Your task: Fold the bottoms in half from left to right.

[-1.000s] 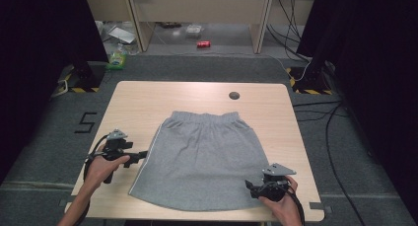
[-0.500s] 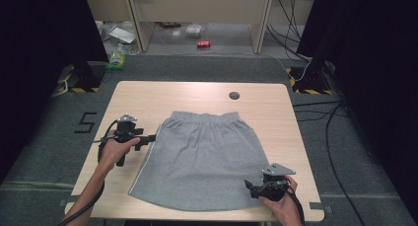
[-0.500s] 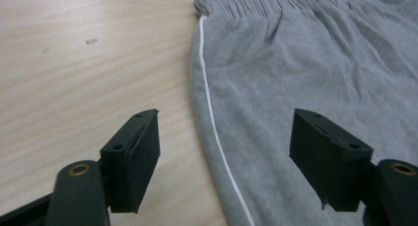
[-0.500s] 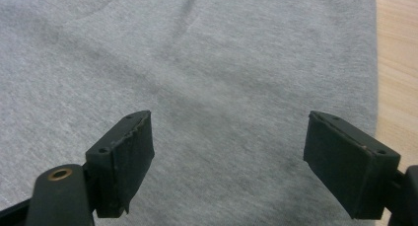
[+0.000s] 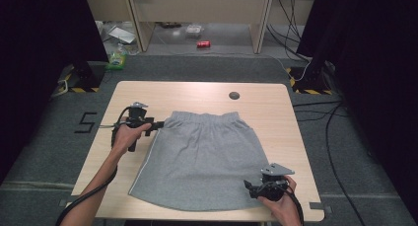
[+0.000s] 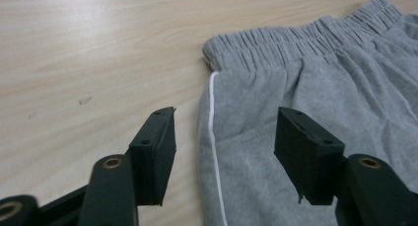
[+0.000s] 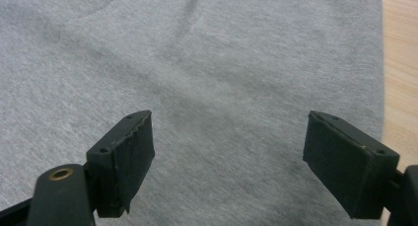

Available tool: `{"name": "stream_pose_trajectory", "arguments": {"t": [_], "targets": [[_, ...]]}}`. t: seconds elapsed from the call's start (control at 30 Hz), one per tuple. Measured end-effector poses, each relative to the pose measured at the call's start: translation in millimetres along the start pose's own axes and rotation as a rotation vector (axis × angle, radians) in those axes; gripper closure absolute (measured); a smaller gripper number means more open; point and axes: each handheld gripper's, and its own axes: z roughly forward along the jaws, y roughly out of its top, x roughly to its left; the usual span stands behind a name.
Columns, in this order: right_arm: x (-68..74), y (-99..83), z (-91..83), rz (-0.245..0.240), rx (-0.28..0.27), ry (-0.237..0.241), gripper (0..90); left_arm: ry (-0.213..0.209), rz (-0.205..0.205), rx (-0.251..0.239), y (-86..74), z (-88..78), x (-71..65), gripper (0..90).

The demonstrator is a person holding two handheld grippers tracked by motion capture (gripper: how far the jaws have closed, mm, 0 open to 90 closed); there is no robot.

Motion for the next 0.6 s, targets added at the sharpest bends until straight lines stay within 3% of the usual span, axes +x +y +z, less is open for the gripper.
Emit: {"name": "stream_pose_trajectory", "arguments": {"t": [0.6], "targets": [[1.1,0.5,1.3,-0.008,0.003,0.006,20.0,0.027,-0.004,0.046,24.6,41.3,-9.7,48.8]]}}
